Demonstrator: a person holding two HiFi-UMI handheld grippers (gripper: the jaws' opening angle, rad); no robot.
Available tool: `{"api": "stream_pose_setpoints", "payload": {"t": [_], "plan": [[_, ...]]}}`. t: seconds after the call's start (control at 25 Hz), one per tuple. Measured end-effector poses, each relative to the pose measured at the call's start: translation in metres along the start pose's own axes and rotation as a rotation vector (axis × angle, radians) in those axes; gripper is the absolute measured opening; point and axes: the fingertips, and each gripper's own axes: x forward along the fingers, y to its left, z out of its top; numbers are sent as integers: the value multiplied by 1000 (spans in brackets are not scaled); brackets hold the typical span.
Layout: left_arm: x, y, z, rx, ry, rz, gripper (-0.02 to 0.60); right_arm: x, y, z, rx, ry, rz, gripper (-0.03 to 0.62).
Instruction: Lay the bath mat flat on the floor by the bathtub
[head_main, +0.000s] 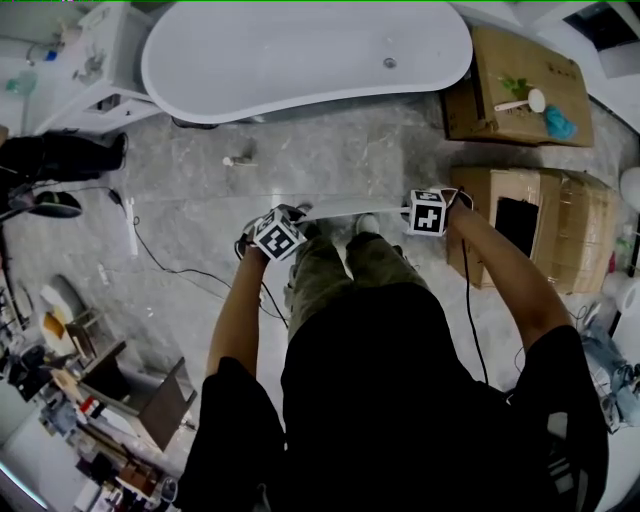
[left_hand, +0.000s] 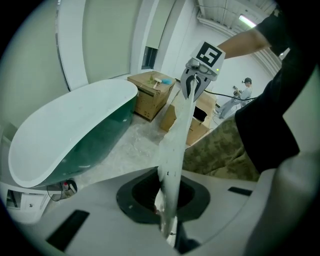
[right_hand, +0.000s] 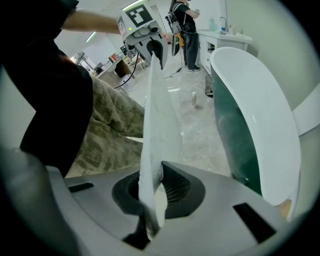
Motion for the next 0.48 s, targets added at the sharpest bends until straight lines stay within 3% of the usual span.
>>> {"api": "stream_pose_setpoints", "payload": {"t": [0.48], "plan": [[23, 67, -26, 9, -53, -73, 25, 20, -52, 46, 102, 38, -77, 31]]}}
